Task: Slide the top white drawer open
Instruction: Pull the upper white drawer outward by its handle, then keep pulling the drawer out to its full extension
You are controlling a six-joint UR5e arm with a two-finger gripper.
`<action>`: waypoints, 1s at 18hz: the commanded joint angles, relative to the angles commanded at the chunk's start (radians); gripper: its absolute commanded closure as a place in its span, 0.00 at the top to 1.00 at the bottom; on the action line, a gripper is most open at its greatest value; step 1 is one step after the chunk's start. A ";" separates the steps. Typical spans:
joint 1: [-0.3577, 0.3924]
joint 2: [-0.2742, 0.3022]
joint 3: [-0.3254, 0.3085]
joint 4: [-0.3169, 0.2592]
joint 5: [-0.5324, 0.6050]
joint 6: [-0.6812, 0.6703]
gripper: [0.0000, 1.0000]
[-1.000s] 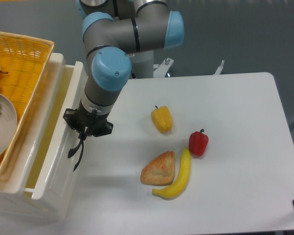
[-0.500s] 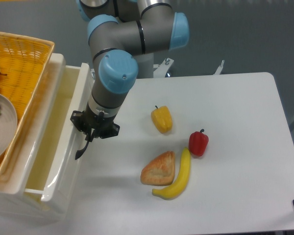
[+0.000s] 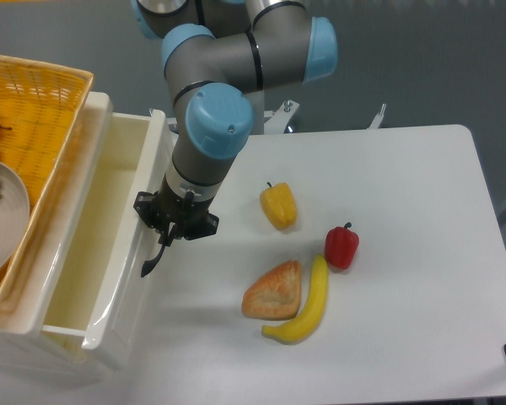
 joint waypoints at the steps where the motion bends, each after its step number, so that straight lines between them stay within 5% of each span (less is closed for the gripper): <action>1: 0.002 0.000 0.000 0.000 0.000 0.000 0.17; 18: 0.038 -0.009 0.006 0.000 -0.002 0.026 0.17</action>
